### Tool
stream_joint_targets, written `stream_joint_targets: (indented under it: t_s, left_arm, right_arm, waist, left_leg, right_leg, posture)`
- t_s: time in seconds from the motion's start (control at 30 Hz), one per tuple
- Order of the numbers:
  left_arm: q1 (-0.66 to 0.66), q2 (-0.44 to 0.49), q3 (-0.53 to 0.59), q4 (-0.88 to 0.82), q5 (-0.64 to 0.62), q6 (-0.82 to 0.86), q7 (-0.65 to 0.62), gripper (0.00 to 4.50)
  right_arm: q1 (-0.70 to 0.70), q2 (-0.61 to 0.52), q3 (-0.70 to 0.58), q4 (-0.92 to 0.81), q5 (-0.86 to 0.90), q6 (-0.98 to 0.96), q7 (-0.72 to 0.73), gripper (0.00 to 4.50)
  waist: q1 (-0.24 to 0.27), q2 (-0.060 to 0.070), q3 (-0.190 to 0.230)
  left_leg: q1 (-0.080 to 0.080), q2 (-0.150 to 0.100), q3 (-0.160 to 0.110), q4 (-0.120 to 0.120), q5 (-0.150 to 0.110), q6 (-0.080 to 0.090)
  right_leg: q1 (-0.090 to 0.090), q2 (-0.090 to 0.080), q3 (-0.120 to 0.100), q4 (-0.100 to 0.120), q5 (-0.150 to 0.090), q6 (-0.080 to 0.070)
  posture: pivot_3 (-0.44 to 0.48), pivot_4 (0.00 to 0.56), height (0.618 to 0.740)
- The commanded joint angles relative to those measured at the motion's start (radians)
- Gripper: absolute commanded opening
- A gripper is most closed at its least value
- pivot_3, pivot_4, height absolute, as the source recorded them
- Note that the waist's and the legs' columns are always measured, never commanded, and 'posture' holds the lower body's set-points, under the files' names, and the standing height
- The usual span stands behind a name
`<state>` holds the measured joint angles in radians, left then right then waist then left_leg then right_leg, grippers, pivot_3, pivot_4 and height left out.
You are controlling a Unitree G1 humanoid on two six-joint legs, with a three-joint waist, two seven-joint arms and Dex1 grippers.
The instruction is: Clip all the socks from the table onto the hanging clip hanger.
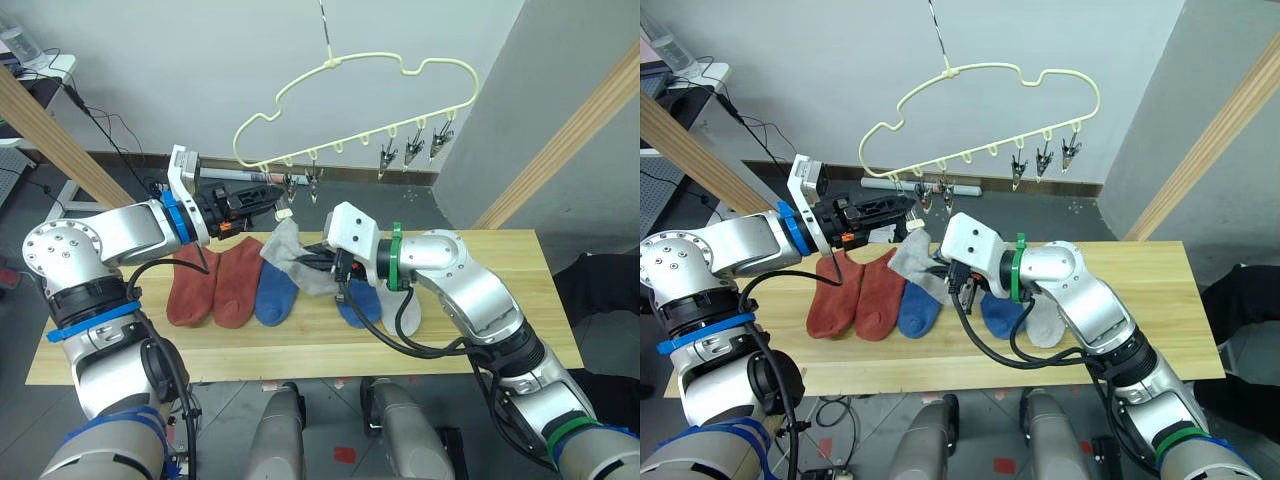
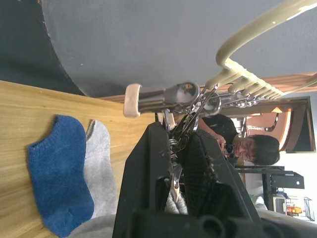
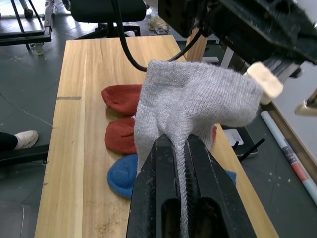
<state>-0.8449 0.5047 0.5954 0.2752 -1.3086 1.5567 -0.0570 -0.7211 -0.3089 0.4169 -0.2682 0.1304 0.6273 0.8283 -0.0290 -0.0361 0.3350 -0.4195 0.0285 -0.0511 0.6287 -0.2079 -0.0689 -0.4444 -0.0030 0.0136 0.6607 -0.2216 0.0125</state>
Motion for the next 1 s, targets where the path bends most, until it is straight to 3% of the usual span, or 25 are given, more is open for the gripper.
stream_joint_targets:
  t_s: [0.03, 1.0]
  left_arm:
    - [0.000, 0.013, 0.000, -0.031, -0.009, -0.006, -0.004, 0.30]
    - [0.005, 0.023, -0.002, -0.043, -0.026, 0.007, -0.006, 0.30]
  right_arm:
    - [-0.007, 0.012, 0.005, -0.036, 0.013, -0.005, 0.002, 0.03]
    - [-0.018, 0.009, 0.015, 0.065, -0.039, -0.084, -0.005, 0.03]
  waist:
    - [0.000, 0.000, 0.000]
    - [0.000, 0.000, 0.000]
  left_leg:
    - [0.000, 0.000, 0.000, 0.000, 0.000, 0.000]
    - [0.000, 0.000, 0.000, 0.000, 0.000, 0.000]
  right_leg:
    - [0.000, 0.000, 0.000, 0.000, 0.000, 0.000]
    - [0.000, 0.000, 0.000, 0.000, 0.000, 0.000]
  posture:
    - [0.007, 0.337, 0.740]
    - [0.016, 0.327, 0.740]
